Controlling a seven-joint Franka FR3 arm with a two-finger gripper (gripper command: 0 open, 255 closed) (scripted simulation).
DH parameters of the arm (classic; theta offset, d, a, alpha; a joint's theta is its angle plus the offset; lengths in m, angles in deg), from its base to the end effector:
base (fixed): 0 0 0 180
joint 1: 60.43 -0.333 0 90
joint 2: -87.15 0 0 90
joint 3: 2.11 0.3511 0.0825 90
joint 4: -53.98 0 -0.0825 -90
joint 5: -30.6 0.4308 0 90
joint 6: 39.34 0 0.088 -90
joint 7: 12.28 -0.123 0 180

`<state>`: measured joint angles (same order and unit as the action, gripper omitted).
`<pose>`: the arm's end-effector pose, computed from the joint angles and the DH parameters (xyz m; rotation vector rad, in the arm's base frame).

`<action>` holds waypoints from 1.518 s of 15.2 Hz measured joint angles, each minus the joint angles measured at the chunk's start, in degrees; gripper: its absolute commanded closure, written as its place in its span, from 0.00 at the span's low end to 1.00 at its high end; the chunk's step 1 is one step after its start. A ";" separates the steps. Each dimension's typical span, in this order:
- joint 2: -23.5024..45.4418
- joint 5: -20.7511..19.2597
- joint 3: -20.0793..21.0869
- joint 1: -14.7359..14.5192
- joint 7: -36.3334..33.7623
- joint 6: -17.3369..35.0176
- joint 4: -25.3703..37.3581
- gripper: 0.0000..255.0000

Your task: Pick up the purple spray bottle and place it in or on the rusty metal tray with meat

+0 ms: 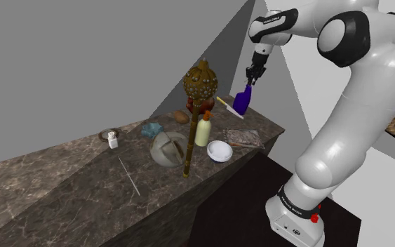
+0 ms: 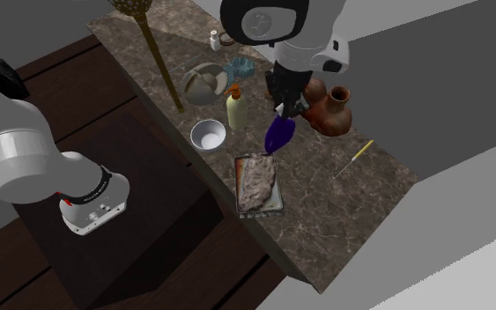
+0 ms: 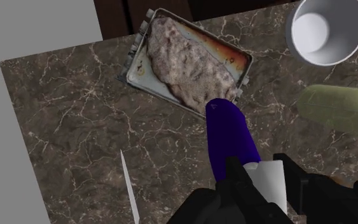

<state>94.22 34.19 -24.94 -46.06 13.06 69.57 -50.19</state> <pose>0.5167 -0.3748 0.4715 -3.0961 0.3517 0.0317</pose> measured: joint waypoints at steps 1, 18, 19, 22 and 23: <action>-2.03 -0.80 -0.31 0.13 0.23 0.00 -1.84 1.00; -10.16 -4.45 -2.38 1.91 2.83 4.86 -14.23 1.00; -9.86 -4.32 -2.47 1.97 3.02 5.55 -14.64 1.00; -9.15 -3.99 -2.51 1.97 3.20 8.12 -16.57 1.00; -8.66 -3.76 -2.54 1.97 3.35 8.74 -16.75 1.00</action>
<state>85.56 30.43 -27.47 -44.09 16.41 78.31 -66.94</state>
